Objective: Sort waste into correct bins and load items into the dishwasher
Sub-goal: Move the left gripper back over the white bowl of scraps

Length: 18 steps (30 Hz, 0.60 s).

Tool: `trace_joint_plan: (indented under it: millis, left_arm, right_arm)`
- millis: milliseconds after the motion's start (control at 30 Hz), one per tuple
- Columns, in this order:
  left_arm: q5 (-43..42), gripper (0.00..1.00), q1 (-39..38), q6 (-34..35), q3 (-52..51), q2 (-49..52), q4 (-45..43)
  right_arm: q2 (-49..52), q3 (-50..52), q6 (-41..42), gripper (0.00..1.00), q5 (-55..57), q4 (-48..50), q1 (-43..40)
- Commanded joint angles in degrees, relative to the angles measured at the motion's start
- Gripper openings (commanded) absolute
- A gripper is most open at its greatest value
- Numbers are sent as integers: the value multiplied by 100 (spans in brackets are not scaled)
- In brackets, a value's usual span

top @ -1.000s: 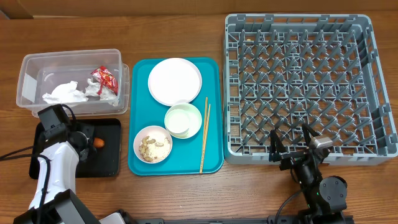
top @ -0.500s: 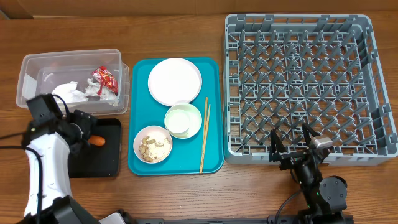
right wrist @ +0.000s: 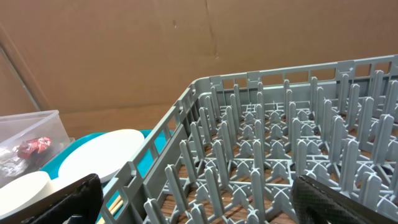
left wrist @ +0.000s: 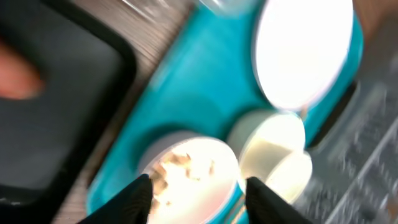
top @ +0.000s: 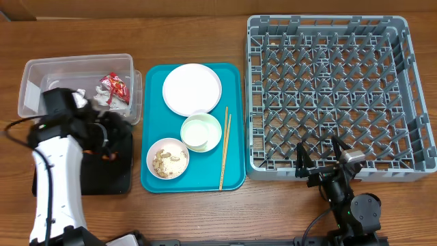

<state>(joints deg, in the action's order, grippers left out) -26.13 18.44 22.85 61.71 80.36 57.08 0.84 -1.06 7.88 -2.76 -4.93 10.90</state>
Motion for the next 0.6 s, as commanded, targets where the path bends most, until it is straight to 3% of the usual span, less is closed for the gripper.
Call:
trace_joint_plan:
  millis: [0, 133, 367, 467, 567]
  left_arm:
    - [-90, 47, -680, -358, 107, -109, 129]
    - [564, 40, -1561, -350, 107, -107, 205]
    - [1513, 40, -2885, -297, 101, -98, 313]
    - [1792, 43, -3309, -297, 103, -98, 313]
    - [1910, 57, -3585, -315, 103, -98, 313]
  right_arm:
    - [-66, 59, -17, 100, -35, 33, -15]
    - [-66, 59, -17, 100, -35, 33, -15]
    - [-66, 59, -17, 100, -35, 33, -15]
    - [-66, 59, -17, 100, -35, 33, -15]
    - [-66, 59, -17, 100, -35, 33, -15]
